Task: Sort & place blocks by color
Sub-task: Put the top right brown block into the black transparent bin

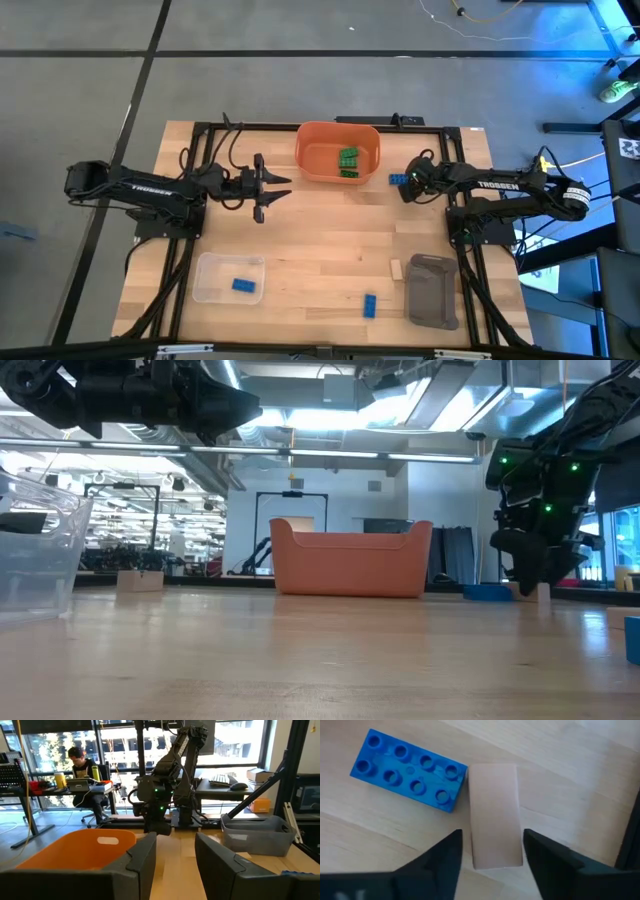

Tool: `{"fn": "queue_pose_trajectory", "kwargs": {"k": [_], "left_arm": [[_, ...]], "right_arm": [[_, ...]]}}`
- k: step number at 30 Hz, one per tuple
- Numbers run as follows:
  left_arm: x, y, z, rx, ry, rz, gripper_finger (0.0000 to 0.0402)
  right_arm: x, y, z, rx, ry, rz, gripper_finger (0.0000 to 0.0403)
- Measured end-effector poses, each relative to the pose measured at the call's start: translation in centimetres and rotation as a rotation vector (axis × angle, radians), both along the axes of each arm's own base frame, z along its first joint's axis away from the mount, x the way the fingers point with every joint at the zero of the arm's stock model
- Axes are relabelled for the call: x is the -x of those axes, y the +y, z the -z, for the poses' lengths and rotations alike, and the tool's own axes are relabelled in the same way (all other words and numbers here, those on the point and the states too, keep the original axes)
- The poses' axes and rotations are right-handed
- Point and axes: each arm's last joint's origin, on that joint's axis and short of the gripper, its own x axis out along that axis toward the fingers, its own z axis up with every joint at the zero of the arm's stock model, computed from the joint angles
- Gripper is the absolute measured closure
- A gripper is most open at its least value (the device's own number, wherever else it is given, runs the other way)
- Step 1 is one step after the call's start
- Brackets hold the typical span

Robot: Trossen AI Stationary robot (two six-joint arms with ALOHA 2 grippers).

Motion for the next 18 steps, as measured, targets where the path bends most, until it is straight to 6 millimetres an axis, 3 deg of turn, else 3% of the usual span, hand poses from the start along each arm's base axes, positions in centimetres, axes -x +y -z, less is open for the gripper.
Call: {"fn": "queue_pose_trajectory", "kwargs": {"k": [8, 14, 18], "left_arm": [[0.0, 0.0, 0.0, 0.008, -0.001, 0.001, 0.0275], [0.0, 0.1, 0.0, 0.010, -0.001, -0.017, 0.0275], [0.0, 0.1, 0.0, 0.012, -0.001, -0.033, 0.0275]], "right_arm": [[0.0, 0.0, 0.0, 0.006, 0.004, -0.016, 0.0270], [0.0, 0.0, -0.2, 0.007, 0.021, -0.020, 0.0269], [-0.5, -0.5, -1.4, 0.068, 0.040, 0.001, 0.0266]]}}
